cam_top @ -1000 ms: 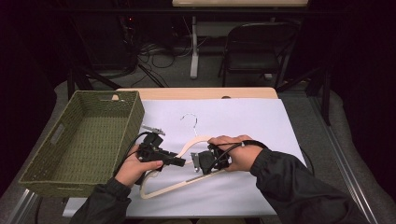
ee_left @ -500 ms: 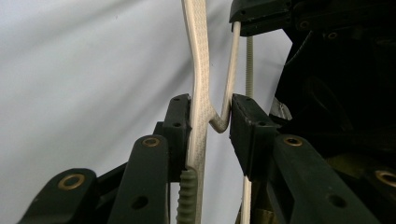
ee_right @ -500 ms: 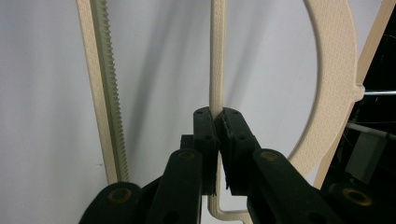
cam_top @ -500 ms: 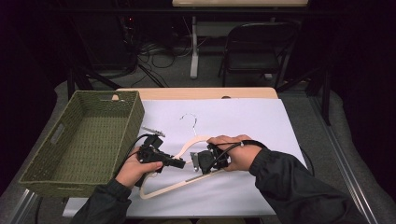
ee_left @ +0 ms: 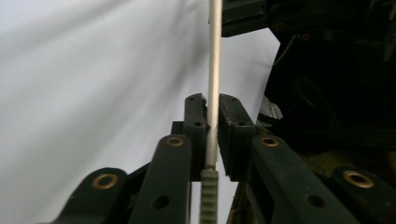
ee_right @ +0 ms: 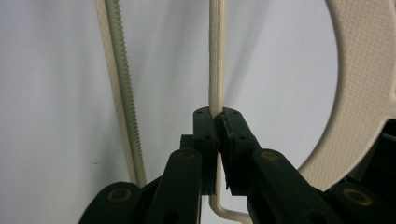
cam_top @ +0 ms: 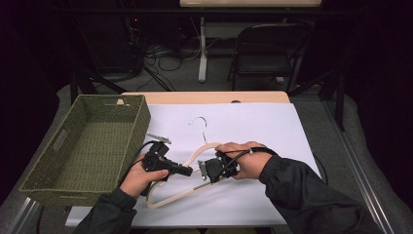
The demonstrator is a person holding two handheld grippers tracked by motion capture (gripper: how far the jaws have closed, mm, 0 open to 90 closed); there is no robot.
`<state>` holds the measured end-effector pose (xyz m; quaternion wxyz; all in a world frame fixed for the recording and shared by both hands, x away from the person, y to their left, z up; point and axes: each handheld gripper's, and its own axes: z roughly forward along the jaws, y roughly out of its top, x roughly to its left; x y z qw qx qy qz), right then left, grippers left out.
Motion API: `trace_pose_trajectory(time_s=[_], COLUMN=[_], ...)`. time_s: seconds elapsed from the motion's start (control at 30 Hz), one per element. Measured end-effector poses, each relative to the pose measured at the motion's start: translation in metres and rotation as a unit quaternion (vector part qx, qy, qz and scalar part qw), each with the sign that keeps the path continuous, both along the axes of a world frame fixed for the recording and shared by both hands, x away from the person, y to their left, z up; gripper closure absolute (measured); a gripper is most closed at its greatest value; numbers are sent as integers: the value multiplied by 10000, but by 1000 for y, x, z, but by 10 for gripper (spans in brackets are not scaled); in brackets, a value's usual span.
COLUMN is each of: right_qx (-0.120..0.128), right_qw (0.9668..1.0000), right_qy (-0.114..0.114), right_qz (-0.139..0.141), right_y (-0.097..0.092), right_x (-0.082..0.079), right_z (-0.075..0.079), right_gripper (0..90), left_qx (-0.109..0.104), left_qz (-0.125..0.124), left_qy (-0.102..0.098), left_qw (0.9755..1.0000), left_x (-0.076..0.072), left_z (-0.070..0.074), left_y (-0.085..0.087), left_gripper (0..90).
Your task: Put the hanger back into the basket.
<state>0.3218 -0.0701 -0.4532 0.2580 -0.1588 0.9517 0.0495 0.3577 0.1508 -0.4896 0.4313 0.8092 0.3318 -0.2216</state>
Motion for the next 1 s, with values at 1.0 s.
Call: trace_pose_trajectory(time_s=[1.0], right_qx=[577], right_qw=[9974], right_qy=[-71], right_qz=[-418], right_y=[-10], right_x=[9], right_z=[12], right_gripper=[579], left_qx=[308], left_qz=[548], left_qy=[-611], left_qw=[9962], left_x=[-10], left_z=[13], left_y=[12], left_gripper=[869])
